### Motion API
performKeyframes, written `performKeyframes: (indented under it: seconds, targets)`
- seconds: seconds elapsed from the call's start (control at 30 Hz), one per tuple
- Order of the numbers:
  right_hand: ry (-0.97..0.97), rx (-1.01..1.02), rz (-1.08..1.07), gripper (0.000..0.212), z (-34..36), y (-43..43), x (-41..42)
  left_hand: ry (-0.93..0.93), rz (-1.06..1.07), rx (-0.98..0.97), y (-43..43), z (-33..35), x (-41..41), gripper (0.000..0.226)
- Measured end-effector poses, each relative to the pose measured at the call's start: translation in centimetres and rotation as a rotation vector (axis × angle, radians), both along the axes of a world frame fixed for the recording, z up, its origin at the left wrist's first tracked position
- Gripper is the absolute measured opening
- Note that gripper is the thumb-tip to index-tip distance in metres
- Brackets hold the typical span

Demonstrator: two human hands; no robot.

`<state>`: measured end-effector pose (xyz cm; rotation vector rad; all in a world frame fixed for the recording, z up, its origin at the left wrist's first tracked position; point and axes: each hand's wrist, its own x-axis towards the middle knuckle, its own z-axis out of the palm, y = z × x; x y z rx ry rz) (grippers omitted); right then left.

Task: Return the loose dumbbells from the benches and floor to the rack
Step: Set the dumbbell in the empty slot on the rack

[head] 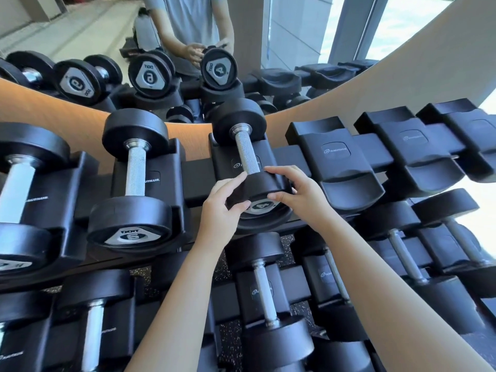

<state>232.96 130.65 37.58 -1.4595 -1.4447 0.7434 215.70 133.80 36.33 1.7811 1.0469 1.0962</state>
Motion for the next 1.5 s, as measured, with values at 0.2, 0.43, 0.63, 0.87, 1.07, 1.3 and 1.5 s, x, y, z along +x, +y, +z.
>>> performKeyframes:
  seconds: [0.2, 0.43, 0.63, 0.87, 1.07, 1.3, 1.5]
  targets:
    - [0.238, 0.005, -0.011, 0.054, -0.6, 0.2, -0.8, 0.128, -0.043, 0.082, 1.2, 1.1, -0.7, 0.057]
    - [0.640, -0.005, 0.078, 0.048, -2.7, 0.0, 0.1, 0.338, -0.045, 0.212, 1.5, 2.5, 0.7, 0.052]
    - [0.590, -0.045, 0.111, 0.050, -2.4, 0.1, 1.3, 0.265, 0.015, 0.269, 0.5, 1.8, 1.3, 0.048]
    - [0.011, 0.031, 0.027, 0.053, -0.2, 0.1, 0.2, 0.164, -0.051, 0.149, 0.3, 0.8, -0.5, 0.052]
    - [-0.318, 0.073, 0.031, 0.048, 1.0, 0.3, -1.0, -0.001, -0.056, -0.084, 0.0, -0.5, -1.2, 0.055]
    - [-0.260, 0.085, 0.000, 0.045, 0.5, 0.1, -0.8, -0.028, -0.032, -0.064, 0.3, -0.4, -0.5, 0.060]
    - [0.111, 0.051, 0.030, 0.045, -1.1, 0.1, -0.5, 0.272, -0.070, 0.097, 1.8, 1.8, -0.8, 0.055]
